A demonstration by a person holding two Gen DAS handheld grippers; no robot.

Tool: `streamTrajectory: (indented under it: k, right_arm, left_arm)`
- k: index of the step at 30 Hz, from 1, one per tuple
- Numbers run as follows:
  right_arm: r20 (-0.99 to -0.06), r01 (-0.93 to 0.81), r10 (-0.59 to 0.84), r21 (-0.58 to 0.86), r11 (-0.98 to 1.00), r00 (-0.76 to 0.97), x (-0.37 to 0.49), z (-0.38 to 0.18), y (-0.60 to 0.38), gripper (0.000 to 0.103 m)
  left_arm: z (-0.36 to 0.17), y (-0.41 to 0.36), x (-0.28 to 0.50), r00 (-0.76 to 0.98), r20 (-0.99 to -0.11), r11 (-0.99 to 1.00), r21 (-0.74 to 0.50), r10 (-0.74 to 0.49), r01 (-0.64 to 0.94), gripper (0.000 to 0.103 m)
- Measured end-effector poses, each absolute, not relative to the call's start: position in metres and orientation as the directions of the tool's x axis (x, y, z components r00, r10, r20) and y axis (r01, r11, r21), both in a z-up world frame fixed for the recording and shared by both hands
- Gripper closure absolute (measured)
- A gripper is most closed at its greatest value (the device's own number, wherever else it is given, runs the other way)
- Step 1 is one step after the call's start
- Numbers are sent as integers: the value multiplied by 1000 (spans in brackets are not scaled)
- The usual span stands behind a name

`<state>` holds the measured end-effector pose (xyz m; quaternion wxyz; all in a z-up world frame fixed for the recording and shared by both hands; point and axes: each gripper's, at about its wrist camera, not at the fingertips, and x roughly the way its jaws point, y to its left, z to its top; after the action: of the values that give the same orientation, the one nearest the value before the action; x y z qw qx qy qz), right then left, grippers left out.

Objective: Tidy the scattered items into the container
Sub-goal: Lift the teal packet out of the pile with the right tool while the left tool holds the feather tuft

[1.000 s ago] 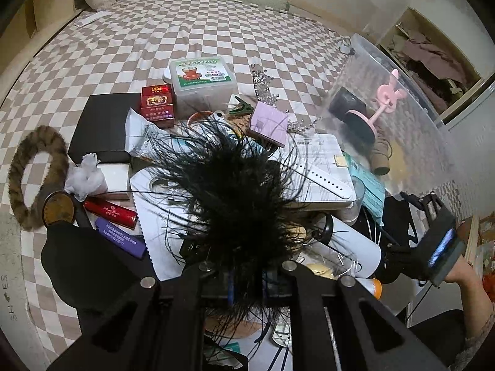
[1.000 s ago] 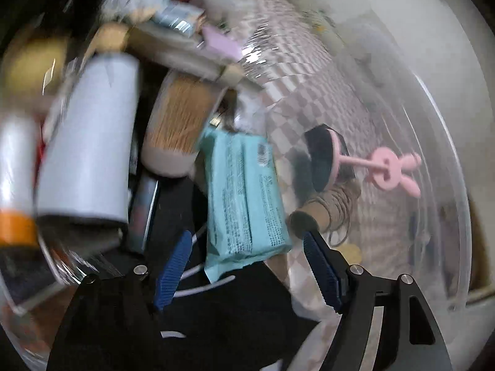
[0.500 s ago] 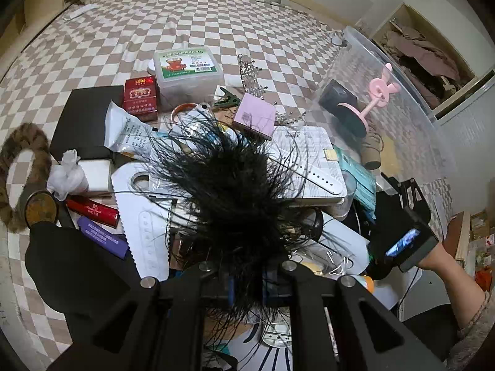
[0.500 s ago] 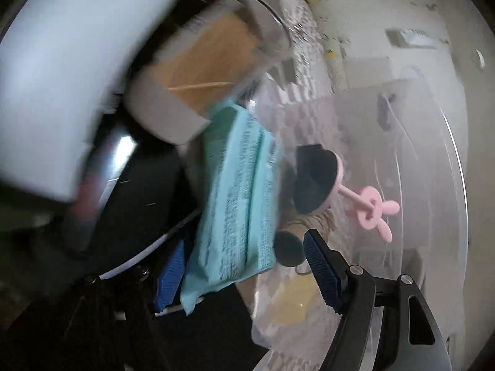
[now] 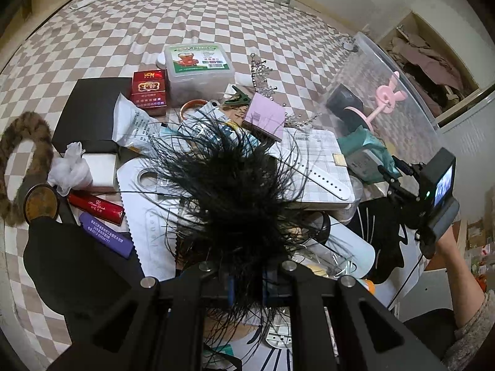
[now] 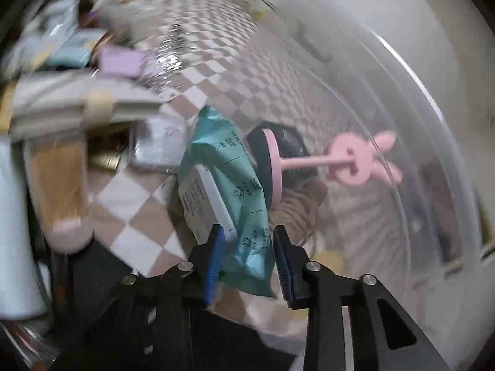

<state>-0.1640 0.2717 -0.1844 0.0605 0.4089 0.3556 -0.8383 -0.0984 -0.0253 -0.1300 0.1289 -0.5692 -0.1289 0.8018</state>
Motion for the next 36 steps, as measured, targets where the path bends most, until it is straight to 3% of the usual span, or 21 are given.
streamTrajectory:
  k: [8,19,24,26,27,36]
  right_arm:
    - [-799,426,106,-422,-801,-592,-173,-187,274,70]
    - [-824,548,179,-502,-669,-537,-168,-224,234,53]
    - [-840,546,198,-488,-681,-505,-177,-234,227,54]
    - [-850,530,188,-464,-710,-492,-181,-233,229,59]
    - [-860,521,178,-441,-731,-479,-184,-232,231,67]
    - [-909,436,121,-304,-847,-399,-185,-223,240,68]
  left_arm:
    - [-138,-27,-99,-300,-891,-938,-341,342,-57,91]
    - [-158,-18,-104,-234,-918,-947,-314,320,-64,91]
    - [-165,-16,-109,-220,-920,-946,-319,323,-56,90]
    - [-167,-13,-112,-215,-922,-947,-317,322,-60,90]
    - [-168,-12,-112,-213,-923,-948,-314,319,-61,89]
    - [-180,1,-117,-192,-944,-964,-257,267,-75,84]
